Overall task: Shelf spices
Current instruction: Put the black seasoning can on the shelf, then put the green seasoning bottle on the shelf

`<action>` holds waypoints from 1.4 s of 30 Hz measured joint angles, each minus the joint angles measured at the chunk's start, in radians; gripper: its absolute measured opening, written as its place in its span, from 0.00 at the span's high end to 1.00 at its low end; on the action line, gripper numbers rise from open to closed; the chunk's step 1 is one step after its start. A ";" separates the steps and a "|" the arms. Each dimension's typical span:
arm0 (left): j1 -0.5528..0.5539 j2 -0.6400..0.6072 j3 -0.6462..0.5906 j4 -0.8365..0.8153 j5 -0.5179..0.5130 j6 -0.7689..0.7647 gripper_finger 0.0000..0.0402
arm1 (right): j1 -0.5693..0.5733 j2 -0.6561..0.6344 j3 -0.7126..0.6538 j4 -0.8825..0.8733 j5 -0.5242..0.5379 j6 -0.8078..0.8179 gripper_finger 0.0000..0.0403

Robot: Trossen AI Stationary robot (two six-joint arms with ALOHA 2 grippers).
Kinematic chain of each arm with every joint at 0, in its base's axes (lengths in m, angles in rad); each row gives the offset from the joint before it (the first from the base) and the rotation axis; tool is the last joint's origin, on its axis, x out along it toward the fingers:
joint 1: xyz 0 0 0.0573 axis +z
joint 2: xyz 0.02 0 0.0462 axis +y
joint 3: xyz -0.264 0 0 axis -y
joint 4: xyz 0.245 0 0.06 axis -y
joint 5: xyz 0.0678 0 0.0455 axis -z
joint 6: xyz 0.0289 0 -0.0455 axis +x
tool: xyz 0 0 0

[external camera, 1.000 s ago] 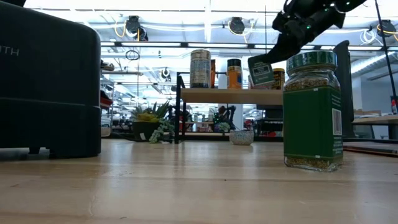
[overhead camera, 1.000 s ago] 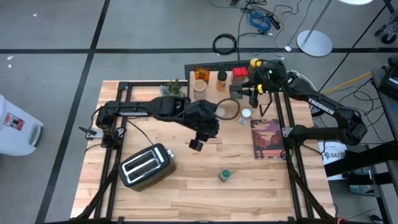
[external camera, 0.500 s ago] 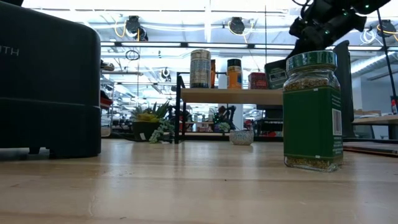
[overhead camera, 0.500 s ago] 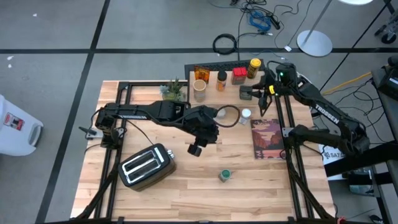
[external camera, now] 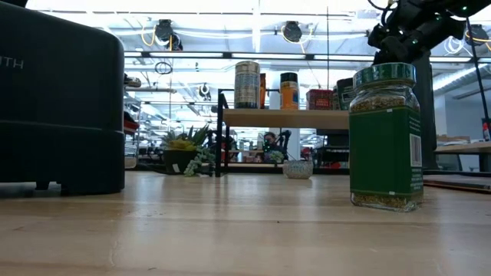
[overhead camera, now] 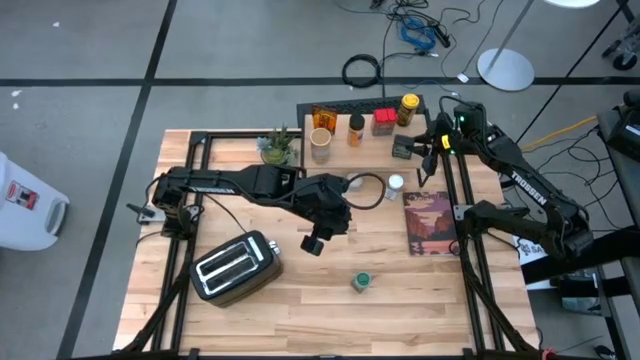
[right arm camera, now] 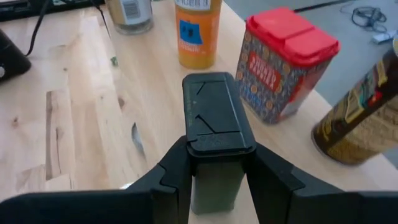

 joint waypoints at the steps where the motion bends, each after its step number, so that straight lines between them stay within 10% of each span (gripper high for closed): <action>1: -0.001 0.000 0.000 0.000 0.000 0.000 0.58 | -0.004 0.000 0.000 -0.013 0.000 -0.004 0.72; 25: -0.005 0.000 0.000 0.000 0.000 0.002 0.58 | -0.077 -0.083 0.000 -0.160 0.063 -0.043 0.66; 42: -0.012 0.000 0.000 -0.004 0.000 -0.002 0.58 | -0.077 -0.153 -0.002 -0.161 0.068 0.002 0.39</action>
